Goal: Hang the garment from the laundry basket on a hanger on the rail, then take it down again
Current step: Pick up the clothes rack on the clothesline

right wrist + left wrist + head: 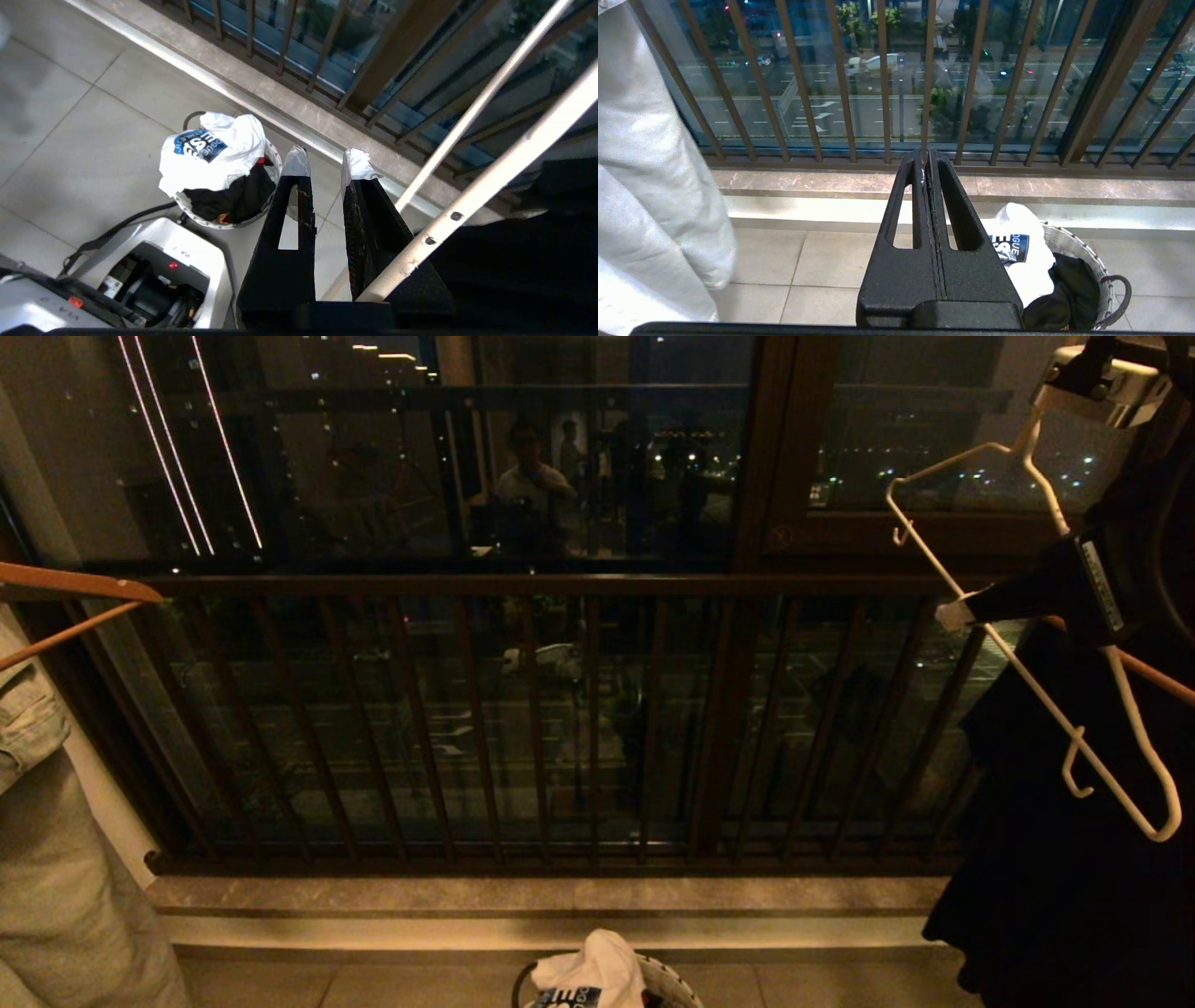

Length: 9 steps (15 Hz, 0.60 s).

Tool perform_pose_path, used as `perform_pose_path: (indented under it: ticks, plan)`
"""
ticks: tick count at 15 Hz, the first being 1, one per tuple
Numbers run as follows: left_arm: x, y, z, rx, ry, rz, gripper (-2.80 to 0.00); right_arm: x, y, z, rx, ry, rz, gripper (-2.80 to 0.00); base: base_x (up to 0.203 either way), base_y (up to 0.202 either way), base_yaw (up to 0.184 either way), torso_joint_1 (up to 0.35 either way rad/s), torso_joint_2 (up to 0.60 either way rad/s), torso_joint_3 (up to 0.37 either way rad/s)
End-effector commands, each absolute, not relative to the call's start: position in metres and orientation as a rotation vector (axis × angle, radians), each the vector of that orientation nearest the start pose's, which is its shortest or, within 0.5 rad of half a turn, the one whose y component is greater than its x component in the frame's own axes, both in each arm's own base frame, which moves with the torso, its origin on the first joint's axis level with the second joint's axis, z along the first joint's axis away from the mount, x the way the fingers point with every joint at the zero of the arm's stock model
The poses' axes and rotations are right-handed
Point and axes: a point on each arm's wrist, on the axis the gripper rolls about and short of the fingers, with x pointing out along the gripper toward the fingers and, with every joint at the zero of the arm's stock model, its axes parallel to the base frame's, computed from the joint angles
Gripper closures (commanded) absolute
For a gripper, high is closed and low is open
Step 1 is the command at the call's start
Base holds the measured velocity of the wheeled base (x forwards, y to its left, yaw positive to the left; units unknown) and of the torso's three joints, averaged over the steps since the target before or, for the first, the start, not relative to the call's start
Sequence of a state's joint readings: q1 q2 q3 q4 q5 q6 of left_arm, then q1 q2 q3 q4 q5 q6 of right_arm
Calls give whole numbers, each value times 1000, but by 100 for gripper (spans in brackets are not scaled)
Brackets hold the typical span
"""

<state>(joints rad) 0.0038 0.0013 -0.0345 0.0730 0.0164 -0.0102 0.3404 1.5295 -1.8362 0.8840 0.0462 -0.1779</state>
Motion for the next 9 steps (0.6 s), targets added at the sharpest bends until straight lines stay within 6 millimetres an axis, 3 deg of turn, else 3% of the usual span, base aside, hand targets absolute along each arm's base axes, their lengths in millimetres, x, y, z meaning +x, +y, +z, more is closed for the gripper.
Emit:
perform_pose_path:
  ticks: [1,9]
  plan:
    - [-25,0,77,-10,41,20,0,187,74,375,-264,506,457,0,0,0,0,0,0,0]
    - [-26,0,78,-10,40,22,0,137,76,389,-283,409,581,0,0,0,0,0,0,0]
